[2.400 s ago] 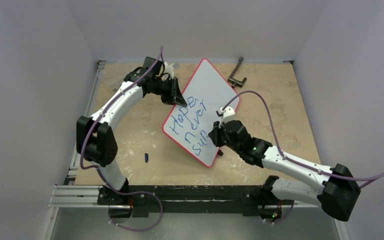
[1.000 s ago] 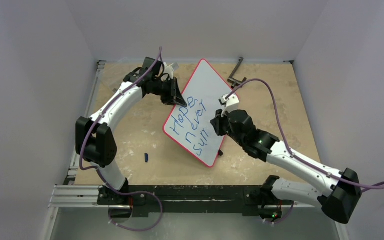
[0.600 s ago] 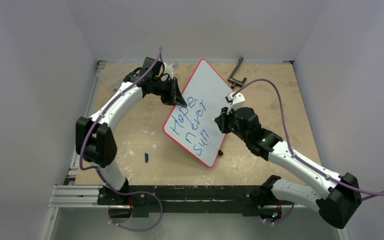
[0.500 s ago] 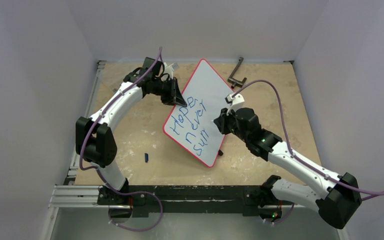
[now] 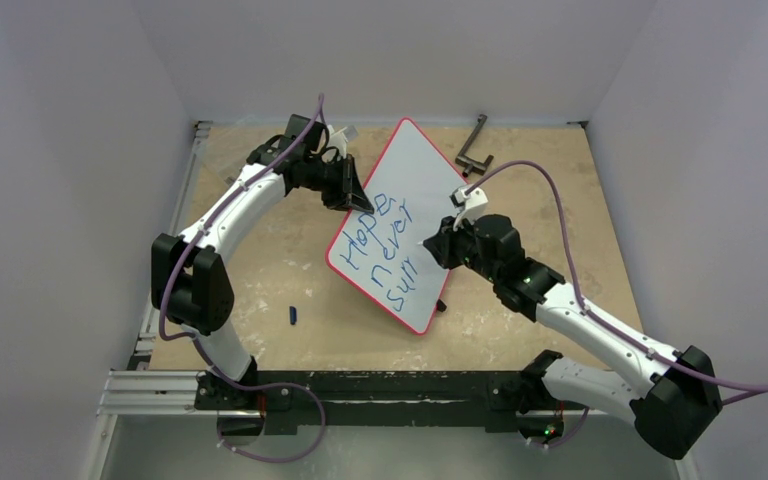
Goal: Write a sentence on the whiteboard
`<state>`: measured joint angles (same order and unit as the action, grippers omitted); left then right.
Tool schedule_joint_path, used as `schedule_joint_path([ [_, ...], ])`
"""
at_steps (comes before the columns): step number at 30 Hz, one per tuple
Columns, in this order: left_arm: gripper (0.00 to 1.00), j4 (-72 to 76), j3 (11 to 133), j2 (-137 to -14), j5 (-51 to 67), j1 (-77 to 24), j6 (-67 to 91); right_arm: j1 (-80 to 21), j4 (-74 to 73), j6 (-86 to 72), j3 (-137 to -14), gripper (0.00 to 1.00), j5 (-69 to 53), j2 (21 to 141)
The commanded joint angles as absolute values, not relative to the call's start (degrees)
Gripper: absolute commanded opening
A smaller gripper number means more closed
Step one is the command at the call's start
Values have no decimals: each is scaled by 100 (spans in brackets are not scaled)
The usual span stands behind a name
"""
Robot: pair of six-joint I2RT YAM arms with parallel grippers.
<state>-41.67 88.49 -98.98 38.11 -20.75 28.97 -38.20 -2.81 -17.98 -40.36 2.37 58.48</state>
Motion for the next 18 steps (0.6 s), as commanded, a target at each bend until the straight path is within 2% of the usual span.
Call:
schedule_joint_path([
  [1, 0, -4160, 8892, -9568, 3288, -2011, 2760, -3796, -32, -1861, -3987, 0, 105, 5832],
  [18, 0, -4200, 8908, -9545, 3252, -2005, 2739, -3795, 257, -2099, -3679, 0, -104, 5888],
])
